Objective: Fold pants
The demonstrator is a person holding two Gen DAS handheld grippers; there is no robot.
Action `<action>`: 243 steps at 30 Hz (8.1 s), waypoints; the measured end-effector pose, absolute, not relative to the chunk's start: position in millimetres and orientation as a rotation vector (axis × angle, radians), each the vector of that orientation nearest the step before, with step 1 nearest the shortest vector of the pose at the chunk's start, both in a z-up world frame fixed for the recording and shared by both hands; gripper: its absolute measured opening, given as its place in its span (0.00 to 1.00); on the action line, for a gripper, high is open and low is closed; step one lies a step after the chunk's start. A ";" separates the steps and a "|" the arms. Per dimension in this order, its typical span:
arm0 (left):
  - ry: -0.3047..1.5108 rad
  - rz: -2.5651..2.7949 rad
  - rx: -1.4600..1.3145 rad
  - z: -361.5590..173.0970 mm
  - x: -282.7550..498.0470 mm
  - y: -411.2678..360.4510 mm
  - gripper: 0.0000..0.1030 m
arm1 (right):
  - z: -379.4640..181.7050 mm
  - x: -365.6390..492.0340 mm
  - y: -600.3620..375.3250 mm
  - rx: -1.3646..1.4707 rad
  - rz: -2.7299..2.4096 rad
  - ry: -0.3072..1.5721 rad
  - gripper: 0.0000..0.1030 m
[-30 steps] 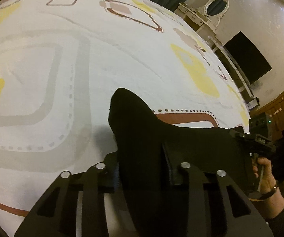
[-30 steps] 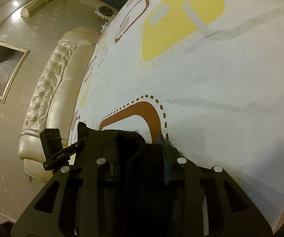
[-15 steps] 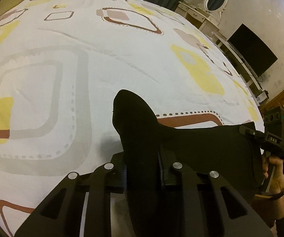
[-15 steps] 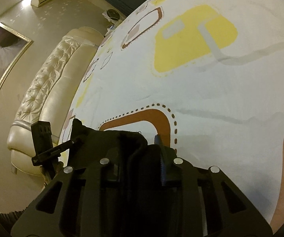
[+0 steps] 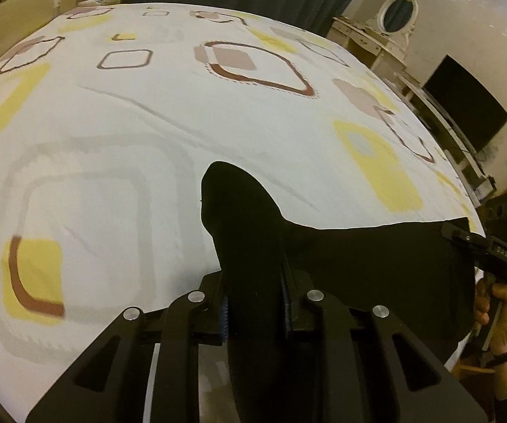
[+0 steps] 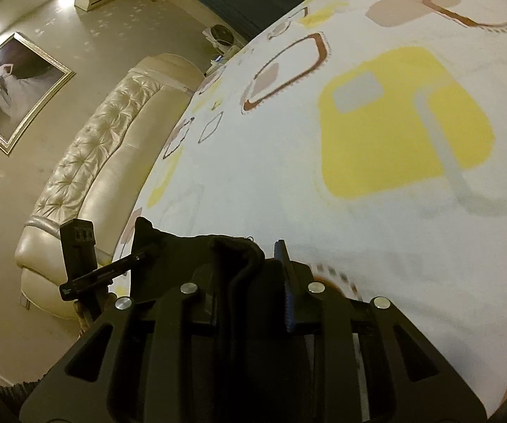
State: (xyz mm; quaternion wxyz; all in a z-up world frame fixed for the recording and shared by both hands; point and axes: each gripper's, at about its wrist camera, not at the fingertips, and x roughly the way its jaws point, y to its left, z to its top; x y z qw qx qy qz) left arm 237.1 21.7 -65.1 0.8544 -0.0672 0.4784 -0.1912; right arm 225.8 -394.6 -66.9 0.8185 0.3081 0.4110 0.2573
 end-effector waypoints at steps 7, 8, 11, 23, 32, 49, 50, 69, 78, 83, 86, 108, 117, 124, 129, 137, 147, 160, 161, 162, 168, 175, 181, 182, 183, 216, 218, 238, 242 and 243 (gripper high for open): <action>1.016 -0.351 -0.094 -74.6 275.0 26.6 0.21 | -66.1 272.1 -384.0 0.655 0.534 0.888 0.23; 1.023 -0.347 -0.090 -77.7 278.0 27.1 0.21 | -69.1 278.0 -383.8 0.658 0.530 0.898 0.23; 1.036 -0.344 -0.081 -89.7 280.7 28.5 0.21 | -83.1 289.4 -384.0 0.674 0.510 0.940 0.23; 1.005 -0.360 -0.088 -101.3 280.9 32.5 0.23 | -120.7 294.3 -395.1 0.785 0.500 0.983 0.24; 1.000 -0.361 -0.096 -103.6 282.7 32.4 0.23 | -124.8 292.2 -396.8 0.827 0.511 0.971 0.24; 1.004 -0.369 -0.101 -103.3 285.1 33.9 0.40 | -125.4 291.7 -401.8 0.902 0.526 0.972 0.31; 1.004 -0.369 -0.111 -102.2 284.7 36.3 0.45 | -123.8 290.6 -402.7 0.910 0.520 0.970 0.36; 1.041 -0.461 -0.354 -93.4 160.7 82.1 0.74 | -94.3 169.1 -436.0 0.984 0.504 0.932 0.72; 1.065 -0.470 -0.456 -104.3 151.8 77.7 0.78 | -107.2 148.4 -429.6 0.987 0.466 0.941 0.73; 1.072 -0.474 -0.487 -107.9 151.8 74.6 0.79 | -109.5 152.9 -418.5 0.990 0.487 0.954 0.74; 1.073 -0.480 -0.487 -107.7 151.2 71.7 0.79 | -107.6 155.7 -412.4 0.965 0.489 0.956 0.78; 1.111 -0.530 -0.550 -116.9 149.6 59.7 0.50 | -119.7 164.3 -394.6 0.948 0.507 1.054 0.39; 1.120 -0.477 -0.491 -100.7 146.4 57.5 0.31 | -110.0 157.6 -396.5 0.949 0.531 1.010 0.28; 1.134 -0.460 -0.465 -92.1 135.2 56.5 0.30 | -97.7 147.5 -397.1 0.933 0.539 1.002 0.27; 1.150 -0.458 -0.445 -89.4 122.4 56.0 0.30 | -99.8 129.4 -397.5 0.947 0.544 1.008 0.27; 1.152 -0.456 -0.434 -89.6 105.8 55.9 0.30 | -106.8 103.3 -399.1 0.976 0.557 1.008 0.27; 1.115 -0.478 -0.432 -98.2 102.8 49.6 0.30 | -124.8 97.3 -400.9 1.011 0.560 1.008 0.27; 1.104 -0.485 -0.436 -98.4 101.4 47.5 0.30 | -126.2 97.0 -401.0 1.033 0.570 1.005 0.27; 1.104 -0.485 -0.435 -98.2 101.0 47.6 0.30 | -124.8 96.8 -400.4 1.031 0.568 1.005 0.27; 1.103 -0.484 -0.433 -97.8 101.2 47.1 0.30 | -123.6 96.1 -399.7 1.028 0.564 1.004 0.27; 1.095 -0.469 -0.395 -92.7 98.6 44.0 0.30 | -114.9 94.6 -398.6 1.024 0.562 0.994 0.27; 1.090 -0.462 -0.376 -98.2 101.3 42.7 0.37 | -127.4 97.0 -403.6 1.056 0.570 1.003 0.28; 1.101 -0.475 -0.411 -101.3 104.6 46.8 0.44 | -129.4 96.4 -404.6 1.068 0.583 0.995 0.28; 1.102 -0.476 -0.415 -101.6 105.1 47.5 0.44 | -129.1 96.3 -404.3 1.067 0.583 0.995 0.28; 1.101 -0.477 -0.413 -101.1 104.6 47.5 0.44 | -129.4 96.1 -404.6 1.067 0.584 0.994 0.28; 1.041 -0.443 -0.282 -89.0 90.5 31.9 0.69 | -122.2 61.5 -415.3 1.067 0.551 0.995 0.47; 1.036 -0.440 -0.261 -89.3 88.4 29.8 0.70 | -121.6 60.0 -416.5 1.074 0.561 0.987 0.50; 1.042 -0.435 -0.281 -87.5 82.1 31.6 0.72 | -113.4 49.8 -410.3 1.000 0.568 0.994 0.63; 1.031 -0.408 -0.249 -84.0 74.2 28.6 0.74 | -109.6 44.6 -409.2 0.985 0.569 1.003 0.66; 1.028 -0.402 -0.238 -83.3 72.3 27.4 0.74 | -108.4 42.5 -408.3 0.974 0.570 1.008 0.67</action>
